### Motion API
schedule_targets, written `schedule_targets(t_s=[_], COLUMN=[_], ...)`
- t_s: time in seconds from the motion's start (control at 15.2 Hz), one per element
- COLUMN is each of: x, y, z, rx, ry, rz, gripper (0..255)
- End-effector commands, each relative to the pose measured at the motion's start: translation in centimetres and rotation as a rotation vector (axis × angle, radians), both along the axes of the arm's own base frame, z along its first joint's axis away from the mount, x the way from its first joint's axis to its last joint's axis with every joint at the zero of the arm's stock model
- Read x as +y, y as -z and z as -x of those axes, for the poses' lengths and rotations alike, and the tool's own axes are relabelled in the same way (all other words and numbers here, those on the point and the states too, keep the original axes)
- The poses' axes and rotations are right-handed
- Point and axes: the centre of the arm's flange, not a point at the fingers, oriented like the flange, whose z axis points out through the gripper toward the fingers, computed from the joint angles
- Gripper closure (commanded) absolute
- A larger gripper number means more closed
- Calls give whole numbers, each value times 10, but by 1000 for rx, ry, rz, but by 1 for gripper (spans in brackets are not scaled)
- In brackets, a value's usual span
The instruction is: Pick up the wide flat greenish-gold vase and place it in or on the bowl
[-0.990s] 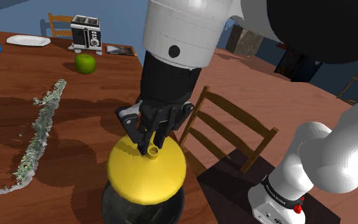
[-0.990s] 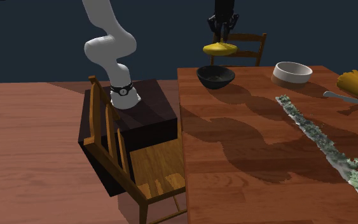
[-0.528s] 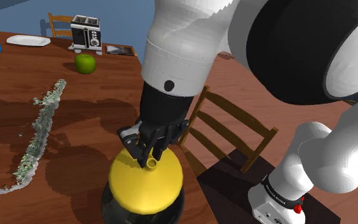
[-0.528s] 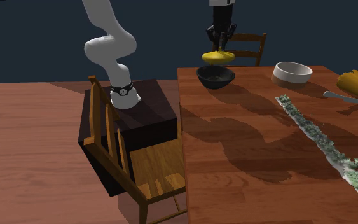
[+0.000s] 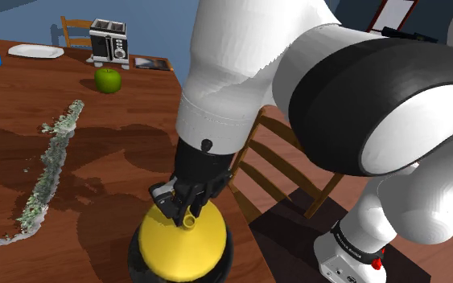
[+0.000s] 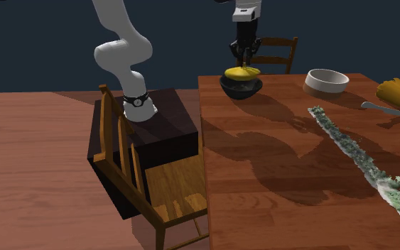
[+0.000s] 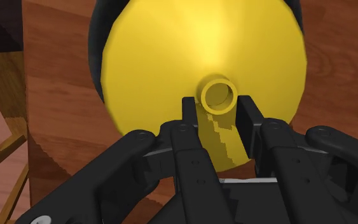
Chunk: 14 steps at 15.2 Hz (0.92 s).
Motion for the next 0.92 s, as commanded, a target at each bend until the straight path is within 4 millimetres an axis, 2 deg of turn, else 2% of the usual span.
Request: schedule_targets(t_s=[0.0, 0.53, 0.59, 0.86], x=[1, 1, 1, 1], y=[9, 9, 9, 9], z=[0, 0, 0, 0], rx=[-1, -1, -1, -1], ry=[0, 0, 0, 0], rz=[-1, -1, -1, -1], gripper=[255, 255, 0, 0])
